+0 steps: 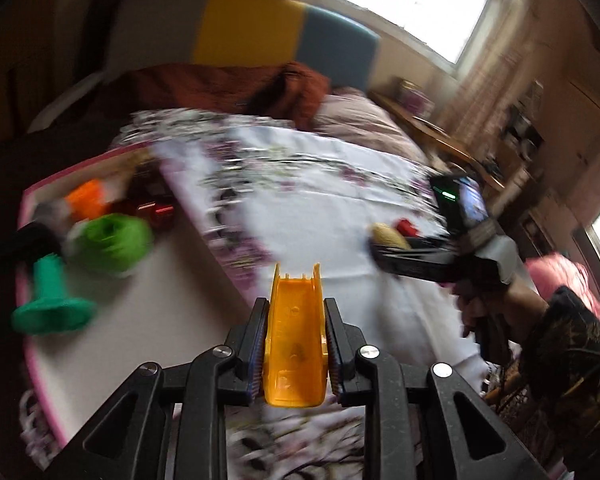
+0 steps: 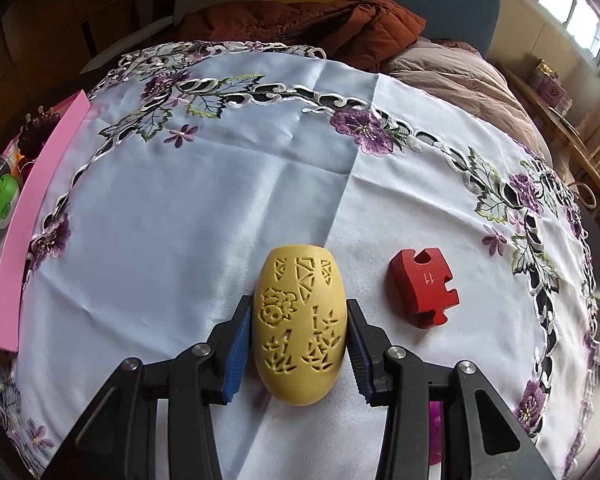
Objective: Organize rigid objects
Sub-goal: 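Carry the orange slide piece over the tray with the left tool while the right holds the egg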
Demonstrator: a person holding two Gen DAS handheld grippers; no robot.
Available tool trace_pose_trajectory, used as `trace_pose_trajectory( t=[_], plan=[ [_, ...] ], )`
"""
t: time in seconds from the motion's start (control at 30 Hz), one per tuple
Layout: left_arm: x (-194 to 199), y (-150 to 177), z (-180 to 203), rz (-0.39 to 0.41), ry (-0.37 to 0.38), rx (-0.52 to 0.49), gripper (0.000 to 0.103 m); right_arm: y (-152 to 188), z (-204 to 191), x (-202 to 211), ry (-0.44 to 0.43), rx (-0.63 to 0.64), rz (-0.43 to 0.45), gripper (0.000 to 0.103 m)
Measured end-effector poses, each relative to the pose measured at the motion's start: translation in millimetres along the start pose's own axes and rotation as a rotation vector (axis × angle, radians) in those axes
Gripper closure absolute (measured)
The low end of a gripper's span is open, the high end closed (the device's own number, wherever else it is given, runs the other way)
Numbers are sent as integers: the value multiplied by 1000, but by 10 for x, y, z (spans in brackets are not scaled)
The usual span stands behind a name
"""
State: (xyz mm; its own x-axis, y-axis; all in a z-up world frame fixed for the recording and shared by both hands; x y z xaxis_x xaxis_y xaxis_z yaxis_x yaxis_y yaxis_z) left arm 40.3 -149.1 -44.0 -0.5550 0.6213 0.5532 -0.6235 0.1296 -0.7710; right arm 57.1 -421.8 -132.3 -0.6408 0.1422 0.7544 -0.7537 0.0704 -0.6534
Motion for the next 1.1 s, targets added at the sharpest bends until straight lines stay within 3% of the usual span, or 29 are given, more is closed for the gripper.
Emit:
trace_pose_trajectory(
  t=[0.2,0.4,0.7,1.1],
  plan=[
    [242,77,-711,4,-166,104,78,4,-6,8,3,5,1,59],
    [238,254,-1104,-32,-264,190,78,8,-8,14,6,9,1,59],
    [231,367,-1254,-34,-385,132,77,10,-4,15,10,12,-1,59],
    [275,295,-1157,1,-431,36,74,15,-15,24,15,20,0,59]
  ],
)
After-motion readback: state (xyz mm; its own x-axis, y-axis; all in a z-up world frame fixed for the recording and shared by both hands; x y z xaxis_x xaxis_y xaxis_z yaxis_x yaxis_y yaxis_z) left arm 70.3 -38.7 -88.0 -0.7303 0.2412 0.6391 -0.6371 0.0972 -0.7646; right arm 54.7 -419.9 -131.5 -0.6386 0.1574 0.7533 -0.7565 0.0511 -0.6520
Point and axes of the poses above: each gripper's, at about its wrist camera, not at the fingertips, and x roughly against the way its jaws point, z to its right, y to its underside, the point moved 3 cm from there along -x, roughly the way its jaws point, and after that the axes turned 15 degrees about z, right-handed, at the moved point
